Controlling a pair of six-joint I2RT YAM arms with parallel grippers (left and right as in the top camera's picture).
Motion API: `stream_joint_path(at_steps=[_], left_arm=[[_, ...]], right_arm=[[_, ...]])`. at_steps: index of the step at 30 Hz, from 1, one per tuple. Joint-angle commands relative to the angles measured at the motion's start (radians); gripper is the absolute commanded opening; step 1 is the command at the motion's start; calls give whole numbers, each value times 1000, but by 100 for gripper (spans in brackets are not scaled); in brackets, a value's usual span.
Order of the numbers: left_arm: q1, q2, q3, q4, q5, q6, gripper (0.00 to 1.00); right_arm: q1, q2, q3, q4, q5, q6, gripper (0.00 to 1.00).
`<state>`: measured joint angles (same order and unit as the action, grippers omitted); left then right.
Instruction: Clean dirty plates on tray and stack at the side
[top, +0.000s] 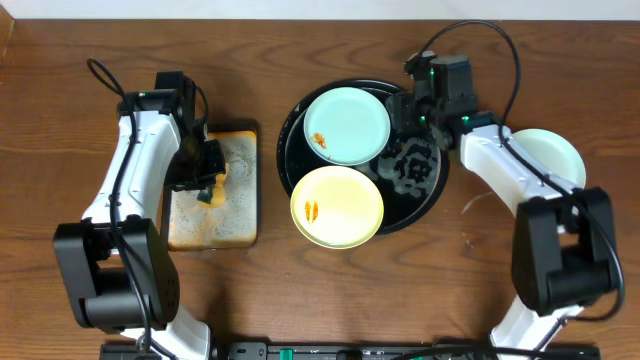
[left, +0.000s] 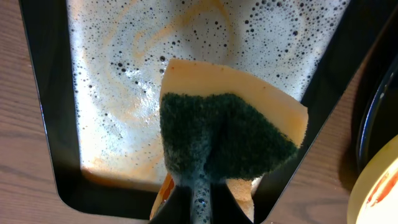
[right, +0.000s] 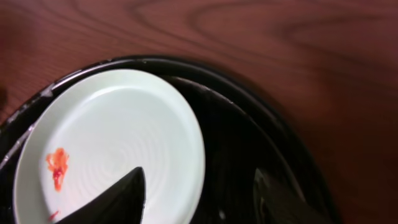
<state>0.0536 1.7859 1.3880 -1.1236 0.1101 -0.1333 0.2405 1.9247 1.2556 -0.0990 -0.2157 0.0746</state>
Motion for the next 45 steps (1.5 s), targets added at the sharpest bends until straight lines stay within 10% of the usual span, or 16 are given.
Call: stream_joint_path(at_steps=[1, 19, 45], left_arm=[[3, -24, 2, -3, 10, 6, 8], [3, -24, 2, -4, 10, 6, 8], [3, -24, 2, -7, 10, 6, 9]], right_arm=[[11, 96, 0, 41, -55, -48, 45], [19, 148, 0, -24, 9, 52, 2], [42, -79, 0, -299, 261, 270, 1]])
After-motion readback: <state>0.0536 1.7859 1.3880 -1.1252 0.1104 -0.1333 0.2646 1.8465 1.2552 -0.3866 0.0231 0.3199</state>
